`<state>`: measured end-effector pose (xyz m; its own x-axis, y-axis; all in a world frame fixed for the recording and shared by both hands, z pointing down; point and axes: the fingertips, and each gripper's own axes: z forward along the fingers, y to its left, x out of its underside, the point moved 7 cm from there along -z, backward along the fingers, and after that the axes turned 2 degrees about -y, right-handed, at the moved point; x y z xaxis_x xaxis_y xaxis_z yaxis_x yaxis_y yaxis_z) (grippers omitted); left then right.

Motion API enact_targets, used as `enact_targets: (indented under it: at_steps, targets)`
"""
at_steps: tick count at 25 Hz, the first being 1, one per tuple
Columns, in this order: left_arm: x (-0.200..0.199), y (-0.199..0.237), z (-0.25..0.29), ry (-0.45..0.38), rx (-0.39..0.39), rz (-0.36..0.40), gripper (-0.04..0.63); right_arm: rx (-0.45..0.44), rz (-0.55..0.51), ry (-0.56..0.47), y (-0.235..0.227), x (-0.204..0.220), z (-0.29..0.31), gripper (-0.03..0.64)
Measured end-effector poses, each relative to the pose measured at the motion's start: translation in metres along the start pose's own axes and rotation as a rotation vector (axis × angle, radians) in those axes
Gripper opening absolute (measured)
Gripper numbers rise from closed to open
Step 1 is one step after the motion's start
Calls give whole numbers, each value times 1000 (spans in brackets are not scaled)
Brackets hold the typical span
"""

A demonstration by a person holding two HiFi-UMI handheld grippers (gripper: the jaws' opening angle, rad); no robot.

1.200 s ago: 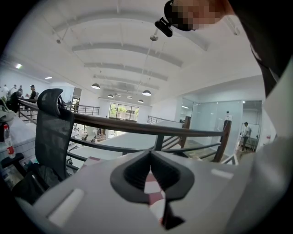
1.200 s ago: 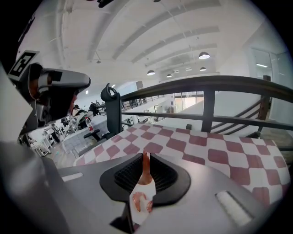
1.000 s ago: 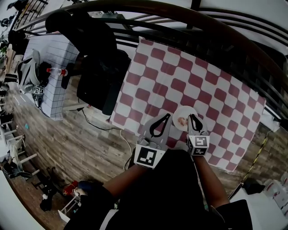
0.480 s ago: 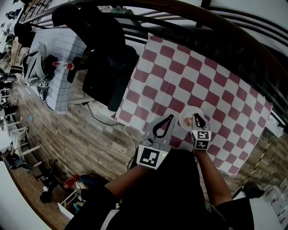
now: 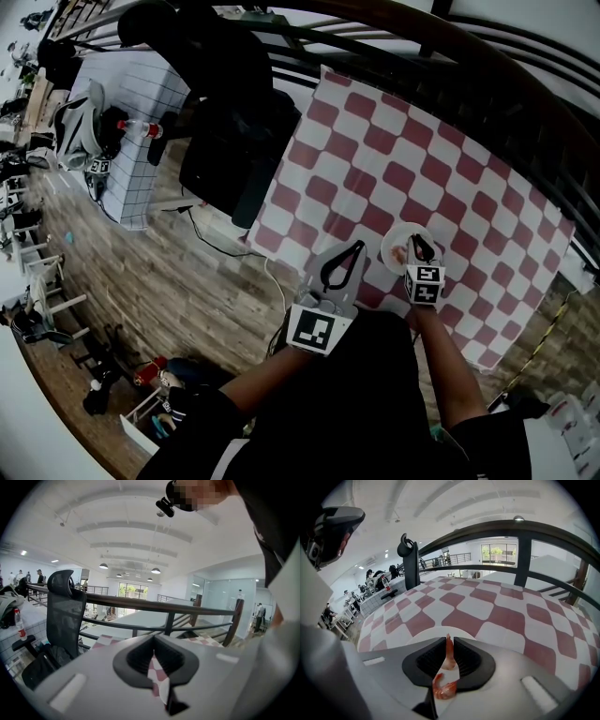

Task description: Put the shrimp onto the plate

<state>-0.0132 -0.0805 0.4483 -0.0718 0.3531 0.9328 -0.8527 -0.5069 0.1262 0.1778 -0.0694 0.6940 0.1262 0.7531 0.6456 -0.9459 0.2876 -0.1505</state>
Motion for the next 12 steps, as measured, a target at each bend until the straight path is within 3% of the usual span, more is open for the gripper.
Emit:
enact_targets:
  at_steps: [12]
  targets:
    - [4, 2, -2, 6, -12, -8, 9, -27, 5, 10, -2, 4, 8, 52]
